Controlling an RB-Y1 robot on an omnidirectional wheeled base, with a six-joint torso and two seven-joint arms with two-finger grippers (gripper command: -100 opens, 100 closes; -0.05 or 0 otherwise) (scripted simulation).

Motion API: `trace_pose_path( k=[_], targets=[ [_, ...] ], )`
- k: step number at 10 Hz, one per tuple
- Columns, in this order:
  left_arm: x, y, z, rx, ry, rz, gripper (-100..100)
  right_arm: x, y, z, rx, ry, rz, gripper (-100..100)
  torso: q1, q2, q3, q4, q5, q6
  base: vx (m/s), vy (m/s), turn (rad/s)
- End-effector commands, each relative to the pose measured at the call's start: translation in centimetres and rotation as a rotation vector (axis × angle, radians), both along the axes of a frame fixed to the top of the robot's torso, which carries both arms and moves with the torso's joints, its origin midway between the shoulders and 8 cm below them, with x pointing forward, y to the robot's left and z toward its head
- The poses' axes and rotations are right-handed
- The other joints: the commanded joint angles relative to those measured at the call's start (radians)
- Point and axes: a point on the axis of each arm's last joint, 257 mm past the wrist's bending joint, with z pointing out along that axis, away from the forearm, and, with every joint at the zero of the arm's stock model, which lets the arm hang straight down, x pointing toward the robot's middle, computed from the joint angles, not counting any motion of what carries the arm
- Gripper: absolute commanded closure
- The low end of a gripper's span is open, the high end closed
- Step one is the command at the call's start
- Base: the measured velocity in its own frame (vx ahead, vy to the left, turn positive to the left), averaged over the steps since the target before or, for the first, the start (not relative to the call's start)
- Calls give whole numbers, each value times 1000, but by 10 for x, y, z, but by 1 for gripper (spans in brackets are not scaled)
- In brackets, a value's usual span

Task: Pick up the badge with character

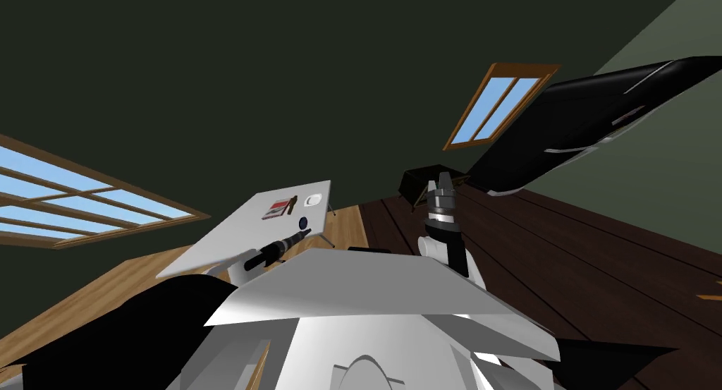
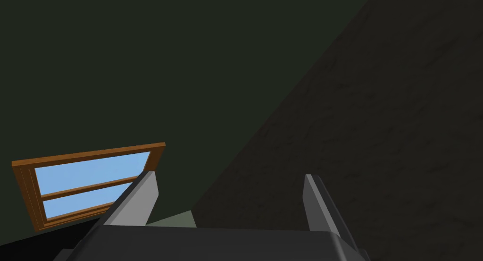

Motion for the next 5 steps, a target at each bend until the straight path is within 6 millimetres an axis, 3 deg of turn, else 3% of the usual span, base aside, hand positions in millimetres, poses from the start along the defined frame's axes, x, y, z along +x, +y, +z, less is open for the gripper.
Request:
trace_pose_path(
  k=[1, 5],
  targets=[
    [-3, 16, 1, 40, 23, -7, -100, 0, 0, 0, 0, 0, 0, 0, 0, 0, 0, 0, 0, 0, 33, -33, -42],
    [-18, 75, 7, 219, 125, -27, -100, 0, 0, 0, 0, 0, 0, 0, 0, 0, 0, 0, 0, 0, 38, -40, -102]
  ],
)
